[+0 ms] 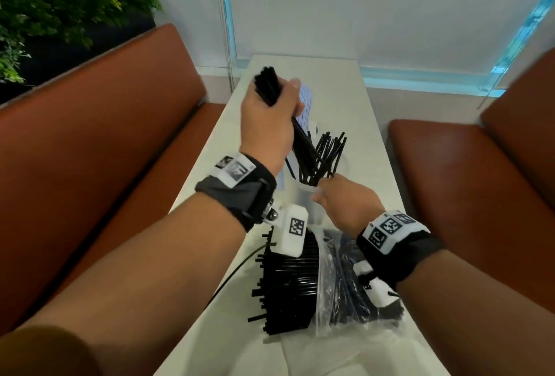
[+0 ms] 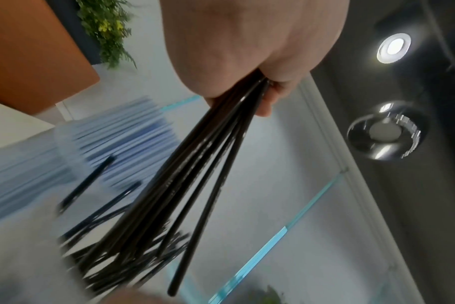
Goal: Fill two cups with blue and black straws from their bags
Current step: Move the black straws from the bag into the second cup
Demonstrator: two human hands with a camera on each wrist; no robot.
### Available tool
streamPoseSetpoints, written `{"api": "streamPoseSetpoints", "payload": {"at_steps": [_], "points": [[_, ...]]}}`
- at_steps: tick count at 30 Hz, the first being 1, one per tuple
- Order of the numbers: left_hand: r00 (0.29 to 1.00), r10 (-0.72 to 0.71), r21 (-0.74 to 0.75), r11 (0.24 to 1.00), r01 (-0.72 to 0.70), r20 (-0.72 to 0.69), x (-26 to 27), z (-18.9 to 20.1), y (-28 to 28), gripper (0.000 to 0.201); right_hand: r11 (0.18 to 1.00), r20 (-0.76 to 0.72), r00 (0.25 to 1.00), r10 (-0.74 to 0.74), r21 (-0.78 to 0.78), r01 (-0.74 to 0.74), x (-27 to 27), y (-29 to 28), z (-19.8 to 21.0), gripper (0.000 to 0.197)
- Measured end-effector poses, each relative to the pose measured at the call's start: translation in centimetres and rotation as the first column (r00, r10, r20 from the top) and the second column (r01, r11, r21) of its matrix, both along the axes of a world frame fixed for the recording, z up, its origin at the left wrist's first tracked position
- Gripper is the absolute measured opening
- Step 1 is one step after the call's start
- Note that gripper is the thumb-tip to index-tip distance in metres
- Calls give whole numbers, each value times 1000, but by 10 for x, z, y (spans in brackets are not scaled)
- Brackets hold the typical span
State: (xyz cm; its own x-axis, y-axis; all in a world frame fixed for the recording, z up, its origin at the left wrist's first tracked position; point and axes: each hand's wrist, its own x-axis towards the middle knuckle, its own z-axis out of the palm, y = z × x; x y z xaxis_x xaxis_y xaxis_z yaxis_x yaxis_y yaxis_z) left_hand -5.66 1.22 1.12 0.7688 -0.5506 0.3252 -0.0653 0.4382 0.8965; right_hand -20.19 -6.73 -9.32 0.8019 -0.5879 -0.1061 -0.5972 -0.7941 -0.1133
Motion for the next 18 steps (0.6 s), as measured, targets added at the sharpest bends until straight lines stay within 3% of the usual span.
{"api": "streamPoseSetpoints", "payload": {"at_steps": [4, 10, 14, 18], "points": [[999, -15, 133, 991, 10, 38, -1, -29, -12, 16, 1000, 74, 997, 10, 15, -11, 4, -5, -4, 16], [997, 70, 38, 997, -71, 18, 19, -25, -23, 15, 997, 170, 985, 21, 64, -32, 1, -7, -13, 21], [984, -81, 288, 957, 32, 161, 10, -44, -30, 15, 998, 181, 984, 7, 66, -20, 2, -6, -14, 21], [947, -178, 505, 863, 19, 268, 7, -63, -39, 16, 998, 205, 979, 3, 60, -15, 1, -5, -16, 19]]}}
